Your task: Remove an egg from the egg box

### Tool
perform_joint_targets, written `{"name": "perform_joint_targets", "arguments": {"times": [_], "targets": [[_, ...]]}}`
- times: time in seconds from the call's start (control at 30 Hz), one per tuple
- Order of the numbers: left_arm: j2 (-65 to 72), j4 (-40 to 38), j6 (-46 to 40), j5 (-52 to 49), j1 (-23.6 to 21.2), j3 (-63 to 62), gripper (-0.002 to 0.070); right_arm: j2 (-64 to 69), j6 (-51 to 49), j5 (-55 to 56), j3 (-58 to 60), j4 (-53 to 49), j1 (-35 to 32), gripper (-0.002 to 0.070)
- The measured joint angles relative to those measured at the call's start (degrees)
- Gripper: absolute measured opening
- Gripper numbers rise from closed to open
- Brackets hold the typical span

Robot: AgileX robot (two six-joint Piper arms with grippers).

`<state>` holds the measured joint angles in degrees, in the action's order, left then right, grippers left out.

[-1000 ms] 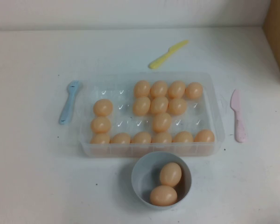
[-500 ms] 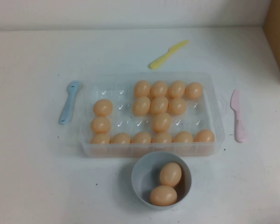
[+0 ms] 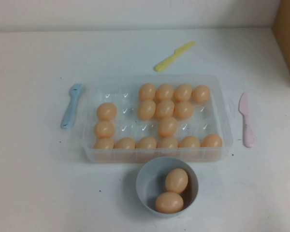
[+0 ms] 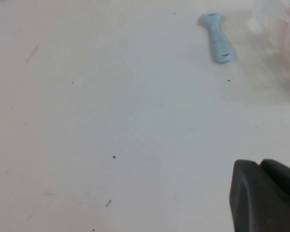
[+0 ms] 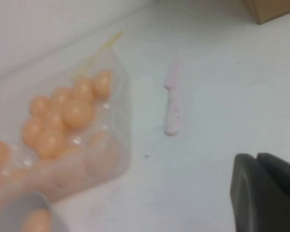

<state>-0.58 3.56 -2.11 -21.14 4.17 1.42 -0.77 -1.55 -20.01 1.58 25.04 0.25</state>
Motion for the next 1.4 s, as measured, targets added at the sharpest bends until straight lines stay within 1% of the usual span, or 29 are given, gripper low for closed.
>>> {"name": "perform_joint_targets", "arguments": {"times": [0.03,0.1,0.13,0.17,0.2,0.27,0.3,0.43,0.5,0.6,0.7,0.77,0.83,0.93,1.03,1.13,1.27,1.4], "targets": [[0.0,0.0,0.0,0.0,0.0,0.0,-0.0005,0.0,-0.13,0.55,0.0,3.57,0.0,-0.0018],[0.0,0.0,0.0,0.0,0.0,0.0,-0.0005,0.0,-0.13,2.22,0.0,15.89,0.0,-0.0018],[0.0,0.0,0.0,0.0,0.0,0.0,-0.0005,0.0,-0.13,2.78,0.0,20.21,0.0,-0.0018],[0.0,0.0,0.0,0.0,0.0,0.0,-0.0005,0.0,-0.13,4.19,0.0,28.47,0.0,-0.0018],[0.0,0.0,0.0,0.0,0.0,0.0,-0.0004,0.0,-0.13,5.6,0.0,34.34,0.0,-0.0018],[0.0,0.0,0.0,0.0,0.0,0.0,-0.0005,0.0,0.92,8.38,0.0,40.66,0.0,-0.0018],[0.0,0.0,0.0,0.0,0.0,0.0,-0.0005,0.0,2.39,9.68,0.0,41.82,0.0,-0.0018],[0.0,0.0,0.0,0.0,0.0,0.0,-0.0005,0.0,14.92,11.58,0.0,40.85,0.0,-0.0018],[0.0,0.0,0.0,0.0,0.0,0.0,-0.0005,0.0,16.93,11.48,0.0,42.73,0.0,-0.0018],[0.0,0.0,0.0,0.0,0.0,0.0,-0.0005,0.0,18.68,11.48,0.0,48.38,0.0,-0.0018],[0.0,0.0,0.0,0.0,0.0,0.0,-0.0005,0.0,25.8,10.69,0.0,50.6,0.0,-0.0018],[0.0,0.0,0.0,0.0,0.0,0.0,-0.0005,0.46,30.76,8.56,0.0,50.89,0.0,-0.0018],[0.0,0.0,0.0,0.0,0.0,0.0,-0.0005,3.6,33.52,6.14,-1.09,50.75,0.0,-0.0018],[0.0,0.0,0.0,0.0,0.0,0.0,-0.0005,13.26,35.0,1.76,-6.53,45.37,0.0,-0.0018],[0.0,0.0,0.0,0.0,0.0,0.0,-0.0005,24.56,37.16,-5.1,-16.48,35.2,0.0,-0.0018],[0.0,0.0,0.0,0.0,0.0,0.0,-0.0005,37.48,38.53,-14.96,-27.87,25.46,0.0,-0.0018],[0.0,0.0,0.0,0.0,0.0,0.0,-0.0005,51.95,39.36,-26.57,-40.74,17.07,0.0,-0.0018],[0.0,0.0,0.0,0.0,0.0,0.0,-0.0005,64.14,39.73,-32.65,-52.3,12.02,0.53,-0.0018]]}}
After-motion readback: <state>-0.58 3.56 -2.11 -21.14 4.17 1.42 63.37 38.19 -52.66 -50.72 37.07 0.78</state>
